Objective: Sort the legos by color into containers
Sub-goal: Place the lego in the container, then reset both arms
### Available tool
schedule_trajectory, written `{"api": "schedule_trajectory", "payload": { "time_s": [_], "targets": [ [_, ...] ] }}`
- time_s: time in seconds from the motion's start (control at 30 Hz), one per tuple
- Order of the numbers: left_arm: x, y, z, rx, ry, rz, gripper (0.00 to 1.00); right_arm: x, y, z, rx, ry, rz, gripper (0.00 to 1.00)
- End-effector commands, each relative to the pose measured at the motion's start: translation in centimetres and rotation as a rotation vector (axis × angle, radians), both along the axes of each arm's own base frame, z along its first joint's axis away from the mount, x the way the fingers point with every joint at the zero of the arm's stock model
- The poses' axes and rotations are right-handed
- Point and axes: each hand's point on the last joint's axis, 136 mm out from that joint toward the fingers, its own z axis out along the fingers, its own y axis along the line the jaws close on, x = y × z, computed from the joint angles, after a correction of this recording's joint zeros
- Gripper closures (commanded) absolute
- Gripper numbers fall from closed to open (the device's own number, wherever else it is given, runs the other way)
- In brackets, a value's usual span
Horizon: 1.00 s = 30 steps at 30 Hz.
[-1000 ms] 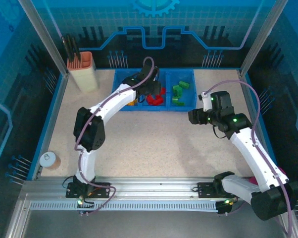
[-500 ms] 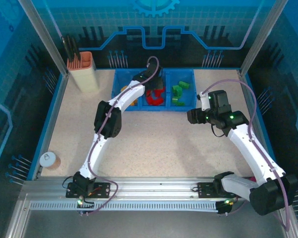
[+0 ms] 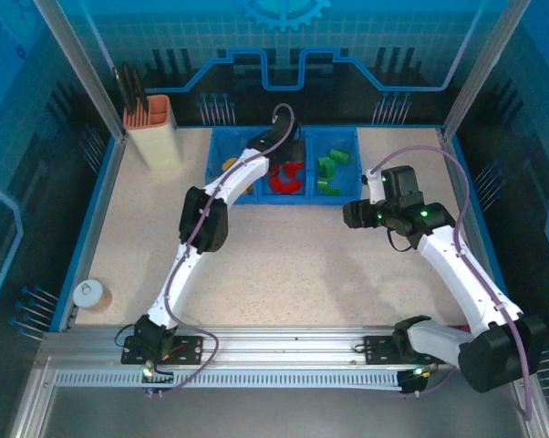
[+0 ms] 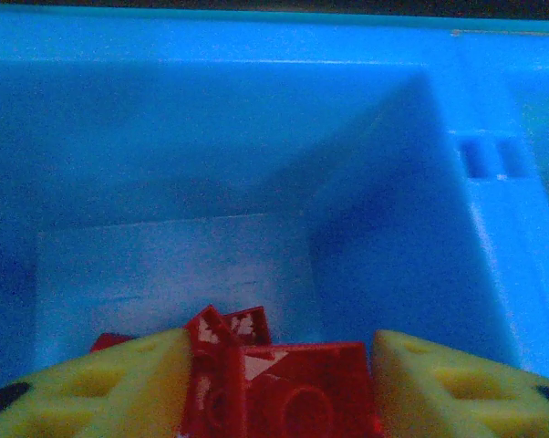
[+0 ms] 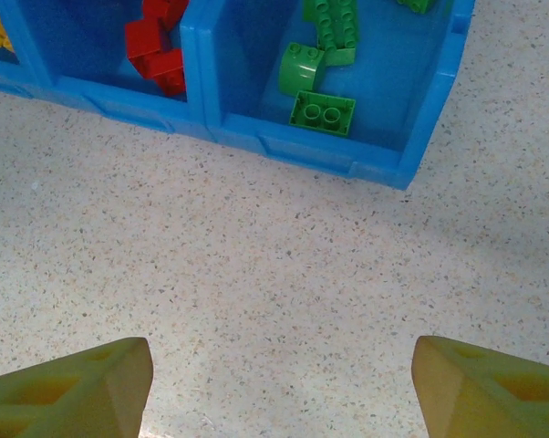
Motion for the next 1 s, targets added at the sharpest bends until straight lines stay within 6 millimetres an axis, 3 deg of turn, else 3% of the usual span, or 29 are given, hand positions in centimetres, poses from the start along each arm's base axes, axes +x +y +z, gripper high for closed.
{"api": "schedule_trajectory", "payload": {
  "time_s": [0.0, 0.13, 0.3, 0.43, 0.6, 0.7, 0.8, 0.9, 0.97],
  "targets": [
    [0.6, 0.4, 2.1, -0.003, -0.041, 0.003, 0.37, -0.2, -0.1, -0.7, 0.021, 0.033, -0.008, 0.24],
    [0.5, 0.9, 5.8, -0.011, -0.092, -0.013, 0.33, -0.2, -0.1, -0.6, 0.023, 0.024, -0.012, 0.23],
    [-0.8, 1.1, 13.2, -0.034, -0.2, -0.062, 0.29, 0.2, 0.3, 0.0, 0.044, 0.007, -0.002, 0.18],
    [-2.9, 1.5, 18.9, -0.057, -0.286, -0.106, 0.27, 0.8, 0.8, 0.5, 0.065, -0.013, 0.012, 0.15],
    [-6.3, 2.8, 23.5, -0.042, -0.344, -0.146, 0.27, 1.5, 1.2, 1.3, 0.082, -0.041, 0.013, 0.15],
    [-9.3, 5.2, 25.1, -0.007, -0.375, -0.13, 0.24, 2.2, 0.2, 2.0, 0.033, -0.086, -0.019, 0.12],
    [-12.9, 8.3, 26.1, -0.017, -0.448, -0.094, 0.14, 3.0, -0.6, 2.6, -0.011, -0.132, -0.042, 0.0],
    [-16.9, 12.4, 26.4, 0.005, -0.494, -0.063, 0.01, 3.9, -1.3, 3.1, -0.034, -0.165, -0.074, 0.0],
    [-19.7, 16.0, 26.0, 0.061, -0.503, -0.016, 0.01, 4.5, -1.8, 3.2, -0.046, -0.188, -0.112, 0.0]
  ]
}}
